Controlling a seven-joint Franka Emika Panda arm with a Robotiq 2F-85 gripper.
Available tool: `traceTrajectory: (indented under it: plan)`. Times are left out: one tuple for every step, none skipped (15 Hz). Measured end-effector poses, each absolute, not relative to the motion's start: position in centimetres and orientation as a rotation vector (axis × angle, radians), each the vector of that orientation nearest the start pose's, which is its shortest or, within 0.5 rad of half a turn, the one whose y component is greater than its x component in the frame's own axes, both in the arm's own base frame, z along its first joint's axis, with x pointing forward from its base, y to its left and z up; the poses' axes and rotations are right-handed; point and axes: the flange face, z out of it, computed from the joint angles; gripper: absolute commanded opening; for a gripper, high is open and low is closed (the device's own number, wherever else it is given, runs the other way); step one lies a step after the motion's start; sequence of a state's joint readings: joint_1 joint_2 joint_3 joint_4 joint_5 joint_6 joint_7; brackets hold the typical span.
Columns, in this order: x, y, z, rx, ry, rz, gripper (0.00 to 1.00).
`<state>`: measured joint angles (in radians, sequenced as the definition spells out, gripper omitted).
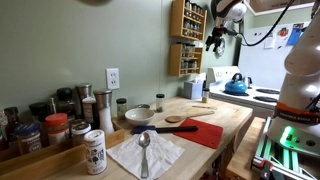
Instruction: Take a tissue out of the box and use it to wipe the table
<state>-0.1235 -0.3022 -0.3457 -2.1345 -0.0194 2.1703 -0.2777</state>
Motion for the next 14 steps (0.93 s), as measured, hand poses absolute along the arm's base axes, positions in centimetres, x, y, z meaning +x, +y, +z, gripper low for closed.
traceTrajectory:
  plan:
    - [43.8, -24.1, 55.9, -3.123, 0.290, -0.522, 1.00]
    - [43.8, -24.1, 55.9, -3.123, 0.290, -0.523, 1.00]
    - [43.8, -24.1, 55.9, -3.123, 0.290, -0.523, 1.00]
    - [43.8, -24.1, 55.9, -3.123, 0.290, -0.523, 1.00]
    - [43.8, -24.0, 55.9, -3.124, 0.290, -0.523, 1.00]
    - [43.9, -23.9, 55.8, -3.127, 0.284, -0.518, 1.00]
    - [44.2, -23.7, 55.3, -3.129, 0.275, -0.496, 1.00]
    - [44.6, -23.5, 54.2, -3.130, 0.271, -0.461, 1.00]
    - [45.1, -23.3, 52.8, -3.128, 0.269, -0.425, 1.00]
    - [45.7, -23.1, 51.3, -3.127, 0.270, -0.395, 1.00]
    - [46.4, -23.0, 49.7, -3.129, 0.272, -0.378, 1.00]
    - [47.0, -22.9, 48.2, -3.132, 0.274, -0.369, 1.00]
    - [47.6, -22.9, 46.9, -3.139, 0.276, -0.369, 1.00]
    - [48.2, -23.0, 45.7, -3.145, 0.285, -0.388, 1.00]
